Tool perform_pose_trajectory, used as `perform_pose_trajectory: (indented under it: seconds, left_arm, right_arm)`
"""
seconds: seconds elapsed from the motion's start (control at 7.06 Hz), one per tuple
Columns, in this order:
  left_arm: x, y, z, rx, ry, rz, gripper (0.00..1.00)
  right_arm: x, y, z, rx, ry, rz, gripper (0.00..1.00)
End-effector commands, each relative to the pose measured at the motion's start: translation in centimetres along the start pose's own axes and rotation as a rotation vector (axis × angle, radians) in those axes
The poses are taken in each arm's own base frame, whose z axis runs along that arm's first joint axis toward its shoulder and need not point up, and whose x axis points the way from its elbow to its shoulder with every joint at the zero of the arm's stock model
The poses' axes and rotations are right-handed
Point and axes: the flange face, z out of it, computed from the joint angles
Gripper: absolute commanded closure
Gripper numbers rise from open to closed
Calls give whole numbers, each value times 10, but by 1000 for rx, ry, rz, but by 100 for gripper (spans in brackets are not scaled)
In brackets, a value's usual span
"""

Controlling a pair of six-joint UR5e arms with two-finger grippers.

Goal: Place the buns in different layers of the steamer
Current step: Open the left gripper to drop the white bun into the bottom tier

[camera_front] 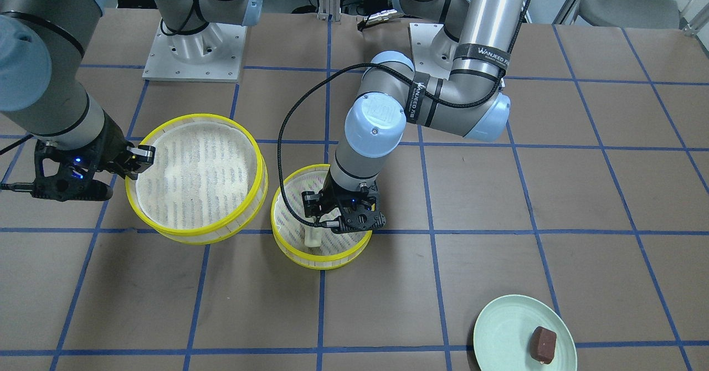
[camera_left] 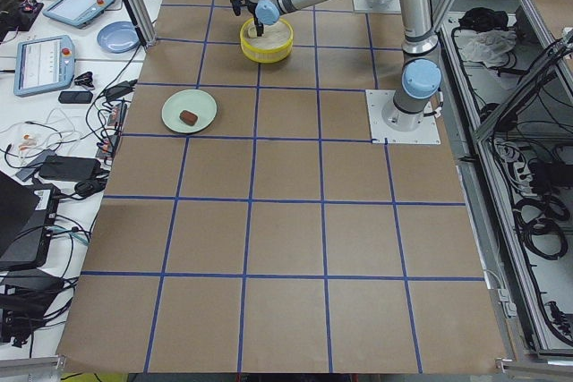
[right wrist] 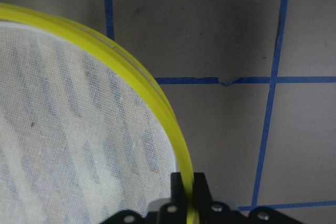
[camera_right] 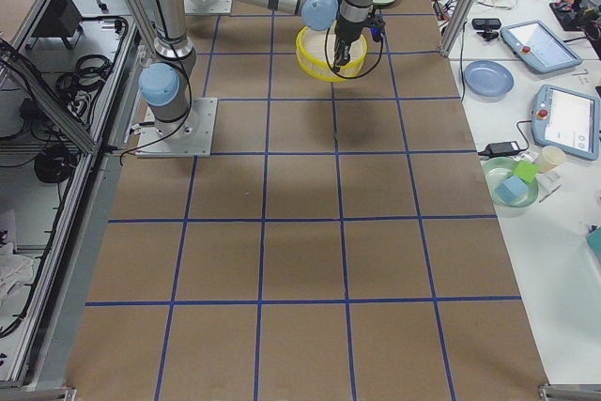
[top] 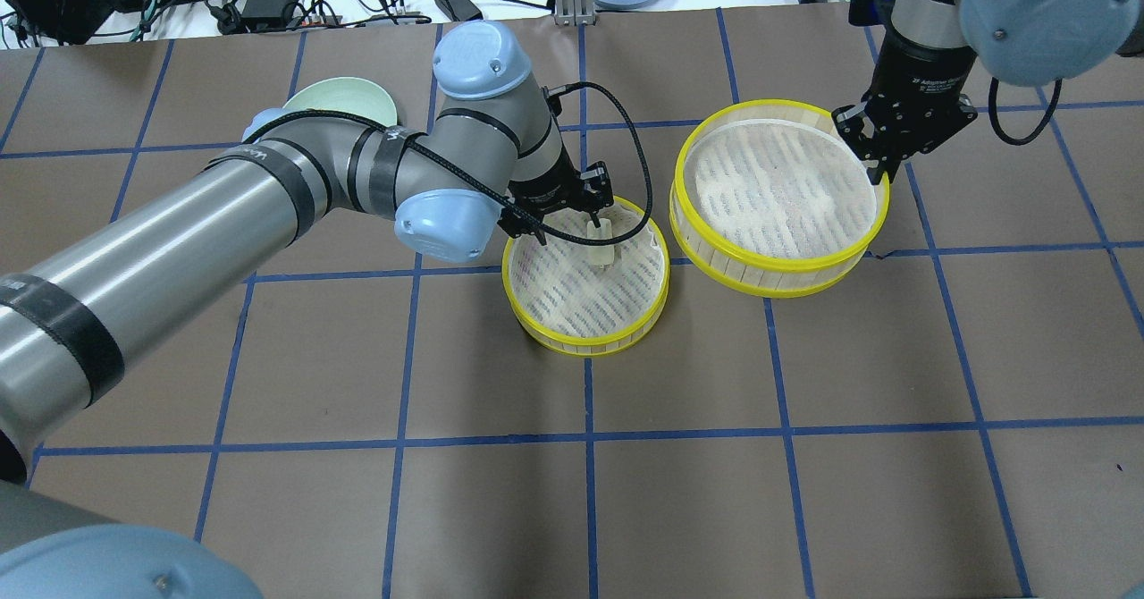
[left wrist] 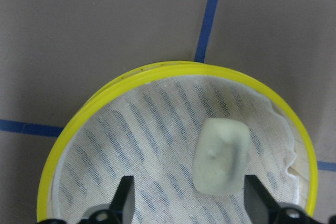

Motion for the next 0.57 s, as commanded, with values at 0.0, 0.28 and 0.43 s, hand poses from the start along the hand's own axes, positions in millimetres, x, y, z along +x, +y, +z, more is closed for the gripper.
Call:
perform_pose_trajectory:
  seconds: [0.0,0.28,0.43]
  left_arm:
    - [-33,-29,-29,37,4,-17,0]
    - [-92,-86,-77,132,13,76,0]
    - [-126,-114,-100,175,-3,195,0]
  right_arm:
    - [0,0,0,-1,-1,0,100]
    - [-4,1,3,-4,-12,16,100]
    - [-34,4,3,0,-76,139,100]
